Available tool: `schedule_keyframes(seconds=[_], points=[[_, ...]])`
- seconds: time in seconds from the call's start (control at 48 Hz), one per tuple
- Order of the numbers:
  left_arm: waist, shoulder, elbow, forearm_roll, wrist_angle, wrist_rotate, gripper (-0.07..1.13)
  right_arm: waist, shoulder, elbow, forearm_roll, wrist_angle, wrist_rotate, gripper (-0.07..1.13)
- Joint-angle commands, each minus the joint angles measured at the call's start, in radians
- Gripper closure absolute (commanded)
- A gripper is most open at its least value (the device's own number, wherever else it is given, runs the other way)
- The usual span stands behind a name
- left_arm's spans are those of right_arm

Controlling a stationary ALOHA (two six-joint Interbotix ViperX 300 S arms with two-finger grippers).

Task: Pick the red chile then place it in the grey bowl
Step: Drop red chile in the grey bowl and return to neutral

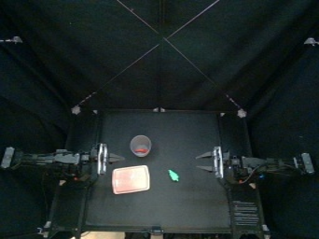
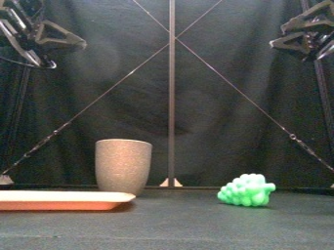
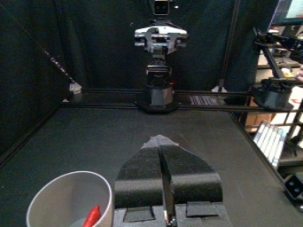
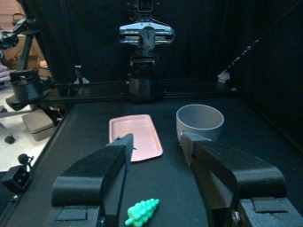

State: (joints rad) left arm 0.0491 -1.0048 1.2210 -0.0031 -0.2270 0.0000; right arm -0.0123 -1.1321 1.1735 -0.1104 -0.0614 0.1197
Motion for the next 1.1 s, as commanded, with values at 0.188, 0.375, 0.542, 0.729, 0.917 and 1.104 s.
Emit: schedule_keyframes(seconds=[0.188, 0.375, 0.542, 0.729, 0.917, 1.104], points=[[0.009, 0.003, -0.014, 0.0, -0.005, -0.002, 1.08, -0.003, 0.015, -0.026, -0.003, -0.003, -0.003, 0.21], [0.011, 0.003, -0.014, 0.0, -0.005, -0.002, 1.08, -0.003, 0.015, -0.021, -0.003, -0.003, -0.003, 0.21], [0.012, 0.003, -0.008, 0.0, -0.005, -0.002, 1.08, -0.005, 0.015, -0.014, -0.003, -0.003, -0.003, 0.21], [0.014, 0.003, 0.002, -0.008, -0.005, -0.003, 1.08, -0.017, 0.015, 0.006, -0.003, 0.0, -0.005, 0.21], [0.021, 0.003, 0.011, -0.014, -0.005, -0.002, 1.08, -0.025, 0.017, 0.026, -0.003, 0.002, -0.005, 0.21], [0.025, 0.003, 0.014, -0.015, -0.005, -0.002, 1.08, -0.026, 0.017, 0.031, -0.003, 0.002, -0.005, 0.21]])
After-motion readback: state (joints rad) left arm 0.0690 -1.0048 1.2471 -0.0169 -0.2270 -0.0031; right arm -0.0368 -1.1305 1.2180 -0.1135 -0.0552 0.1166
